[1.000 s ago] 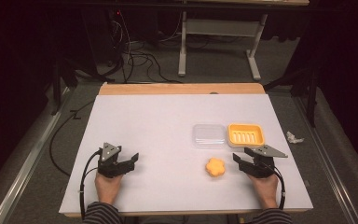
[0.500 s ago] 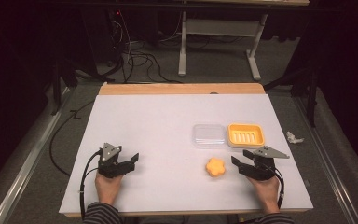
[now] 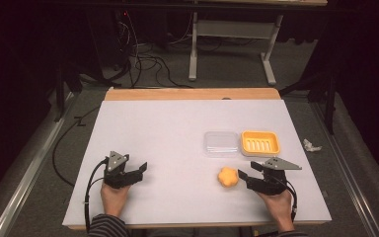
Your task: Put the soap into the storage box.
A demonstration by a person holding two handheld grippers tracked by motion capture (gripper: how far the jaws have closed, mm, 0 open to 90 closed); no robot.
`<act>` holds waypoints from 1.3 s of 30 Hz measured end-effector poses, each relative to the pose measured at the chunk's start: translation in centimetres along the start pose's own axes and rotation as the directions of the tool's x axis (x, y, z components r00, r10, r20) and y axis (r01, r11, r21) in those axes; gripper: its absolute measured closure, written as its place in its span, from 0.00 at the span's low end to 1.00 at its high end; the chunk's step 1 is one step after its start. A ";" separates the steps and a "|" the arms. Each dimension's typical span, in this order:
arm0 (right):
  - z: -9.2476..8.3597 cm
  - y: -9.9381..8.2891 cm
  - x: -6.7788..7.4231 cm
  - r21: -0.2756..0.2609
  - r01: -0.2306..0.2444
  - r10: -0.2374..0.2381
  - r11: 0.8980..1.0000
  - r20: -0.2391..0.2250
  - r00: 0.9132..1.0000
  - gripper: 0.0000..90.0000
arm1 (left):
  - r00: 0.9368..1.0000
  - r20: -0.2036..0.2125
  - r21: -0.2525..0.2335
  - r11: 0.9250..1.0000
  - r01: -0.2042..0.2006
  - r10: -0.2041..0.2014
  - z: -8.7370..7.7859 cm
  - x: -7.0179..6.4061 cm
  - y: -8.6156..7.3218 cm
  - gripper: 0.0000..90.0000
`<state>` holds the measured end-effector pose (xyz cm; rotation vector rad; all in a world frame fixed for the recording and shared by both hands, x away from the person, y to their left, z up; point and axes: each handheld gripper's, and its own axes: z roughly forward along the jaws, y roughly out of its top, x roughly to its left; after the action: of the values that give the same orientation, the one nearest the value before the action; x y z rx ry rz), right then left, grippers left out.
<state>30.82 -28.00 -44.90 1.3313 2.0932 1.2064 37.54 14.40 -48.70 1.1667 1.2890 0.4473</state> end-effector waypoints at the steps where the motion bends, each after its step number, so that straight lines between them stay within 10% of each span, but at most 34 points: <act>1: -0.1 0.1 0.5 0.001 0.022 -0.022 1.000 0.000 1.000 0.39 | 1.000 -0.002 0.003 1.000 -0.002 0.002 0.0 0.1 0.0 0.24; 22: 2.2 0.6 3.1 0.131 0.084 -0.080 0.988 -0.030 0.996 0.24 | 1.000 -0.009 0.003 1.000 -0.002 0.002 0.0 0.1 0.0 0.24; 39: 5.5 1.3 4.6 0.330 0.151 -0.165 0.932 0.017 0.986 0.20 | 1.000 -0.011 0.003 1.000 -0.002 0.002 0.0 0.1 0.0 0.24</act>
<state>33.08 -21.25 -46.32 1.2769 2.3930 0.7781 37.61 14.51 -48.73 1.1694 1.2981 0.4542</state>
